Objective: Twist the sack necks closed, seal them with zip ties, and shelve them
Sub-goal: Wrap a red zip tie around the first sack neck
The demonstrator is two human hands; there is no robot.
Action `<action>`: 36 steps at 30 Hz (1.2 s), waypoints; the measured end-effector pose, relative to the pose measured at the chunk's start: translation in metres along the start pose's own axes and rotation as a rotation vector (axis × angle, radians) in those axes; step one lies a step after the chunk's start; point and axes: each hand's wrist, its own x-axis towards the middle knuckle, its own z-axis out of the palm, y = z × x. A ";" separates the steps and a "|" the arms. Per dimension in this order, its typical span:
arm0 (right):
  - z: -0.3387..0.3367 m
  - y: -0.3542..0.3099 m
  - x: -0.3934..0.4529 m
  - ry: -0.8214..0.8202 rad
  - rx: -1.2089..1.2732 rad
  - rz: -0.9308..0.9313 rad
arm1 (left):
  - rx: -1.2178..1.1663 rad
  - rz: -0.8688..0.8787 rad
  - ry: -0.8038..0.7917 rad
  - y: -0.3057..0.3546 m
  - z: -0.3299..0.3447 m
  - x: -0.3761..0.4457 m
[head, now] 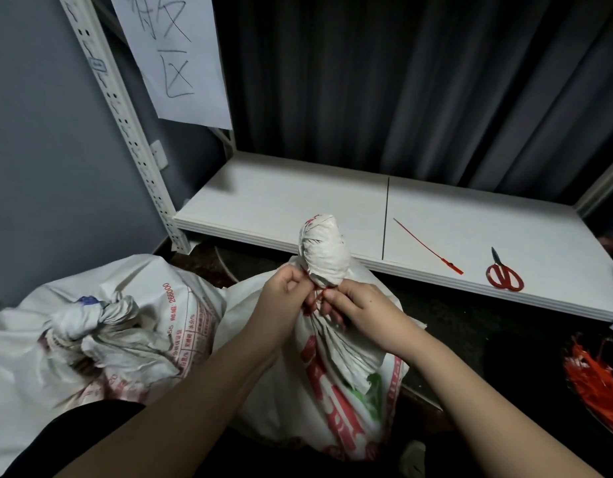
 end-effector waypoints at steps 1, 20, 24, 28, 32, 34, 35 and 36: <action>0.001 0.000 0.000 0.008 -0.028 0.004 | -0.001 0.003 0.001 -0.001 0.001 0.000; -0.002 0.009 0.011 0.003 0.108 0.026 | -0.158 -0.414 -0.022 0.014 -0.014 0.019; -0.004 0.008 0.010 0.002 0.116 0.020 | -0.268 -0.490 -0.019 0.018 -0.015 0.018; -0.003 0.005 0.008 -0.030 0.040 0.009 | -0.293 -0.523 -0.020 0.017 -0.015 0.017; -0.002 0.004 0.007 -0.012 0.017 -0.001 | -0.169 -0.439 -0.031 0.014 -0.015 0.022; -0.002 0.003 0.005 0.032 -0.008 -0.010 | -0.068 -0.332 -0.046 0.014 -0.013 0.025; -0.002 0.002 0.003 0.052 -0.030 -0.018 | -0.018 -0.280 -0.052 0.014 -0.013 0.026; 0.000 0.001 0.001 0.068 -0.047 -0.024 | 0.025 -0.235 -0.055 0.014 -0.013 0.026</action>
